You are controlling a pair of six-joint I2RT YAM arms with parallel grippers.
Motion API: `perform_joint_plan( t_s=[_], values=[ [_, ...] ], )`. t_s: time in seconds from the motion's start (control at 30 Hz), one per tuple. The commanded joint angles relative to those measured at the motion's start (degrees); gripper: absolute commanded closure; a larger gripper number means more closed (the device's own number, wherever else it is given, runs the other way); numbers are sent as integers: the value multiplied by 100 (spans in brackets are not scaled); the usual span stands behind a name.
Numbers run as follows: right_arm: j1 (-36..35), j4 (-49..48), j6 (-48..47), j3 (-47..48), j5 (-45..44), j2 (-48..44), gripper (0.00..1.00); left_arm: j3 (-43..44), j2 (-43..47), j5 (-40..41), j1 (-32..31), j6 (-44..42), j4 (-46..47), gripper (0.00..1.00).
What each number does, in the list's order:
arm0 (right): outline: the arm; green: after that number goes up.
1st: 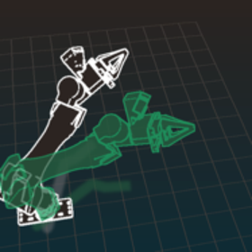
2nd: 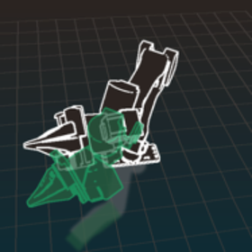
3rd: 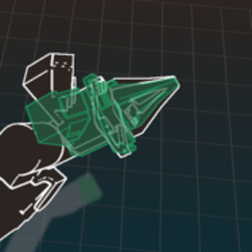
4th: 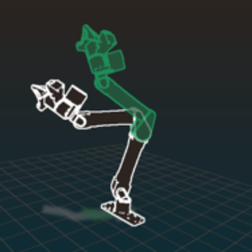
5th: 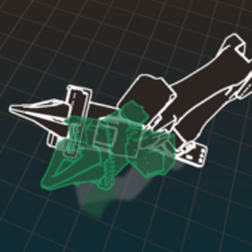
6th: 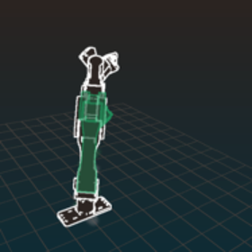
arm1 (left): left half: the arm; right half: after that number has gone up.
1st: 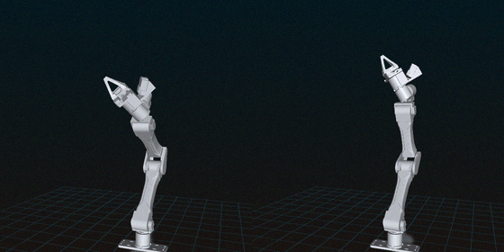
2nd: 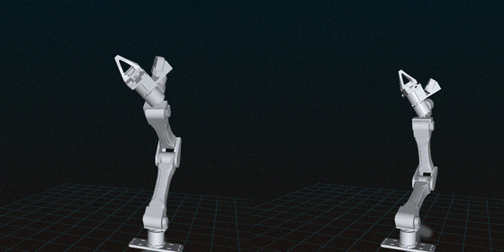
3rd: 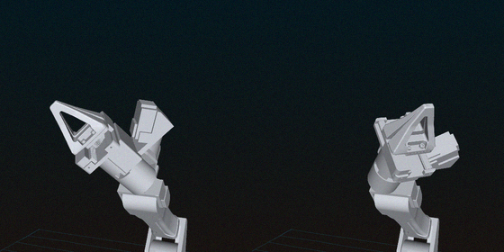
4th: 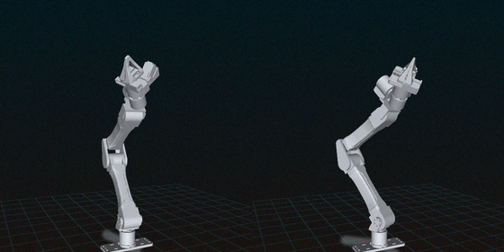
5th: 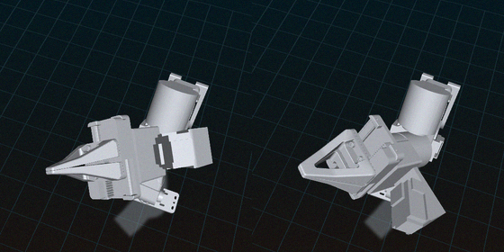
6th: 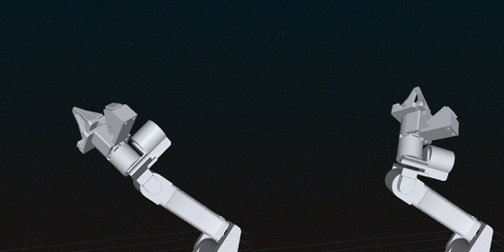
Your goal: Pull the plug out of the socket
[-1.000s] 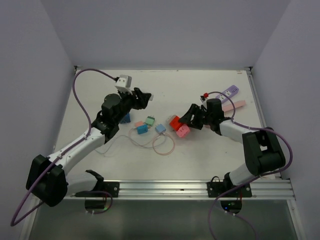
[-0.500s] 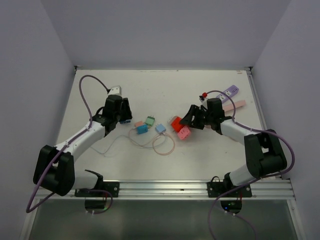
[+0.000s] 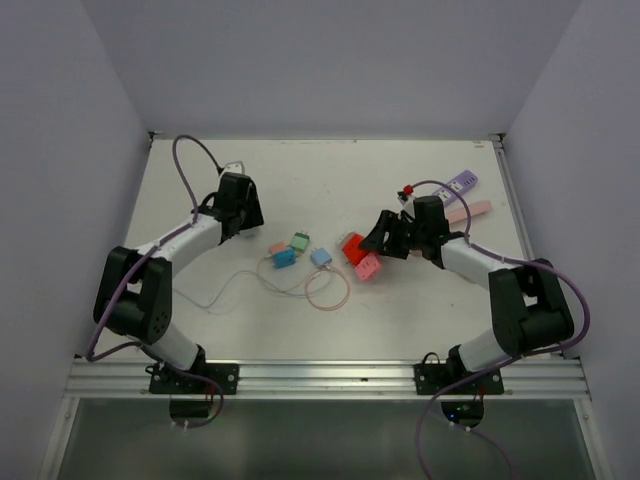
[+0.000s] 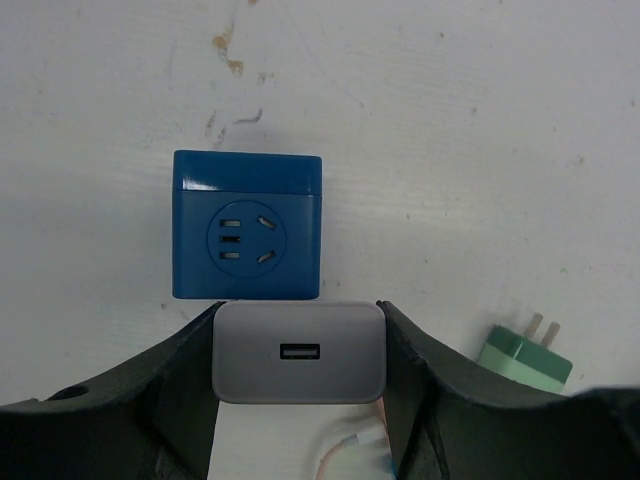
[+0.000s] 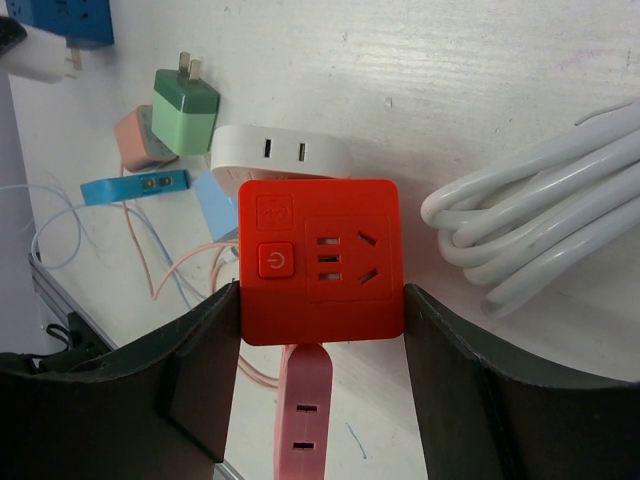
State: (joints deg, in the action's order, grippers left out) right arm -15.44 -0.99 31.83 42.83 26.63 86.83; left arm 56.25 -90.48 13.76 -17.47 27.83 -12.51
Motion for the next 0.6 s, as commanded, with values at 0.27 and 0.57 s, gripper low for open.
perform_joint_plan(
  t_s=[0.27, 0.57],
  values=[
    [-20, 574, -441, -82, -387, -403, 100, 722, -139, -425, 614, -454, 425, 92],
    [-20, 653, -512, -82, -396, -482, 100, 115, 584, -383, 368, -349, -506, 84]
  ],
)
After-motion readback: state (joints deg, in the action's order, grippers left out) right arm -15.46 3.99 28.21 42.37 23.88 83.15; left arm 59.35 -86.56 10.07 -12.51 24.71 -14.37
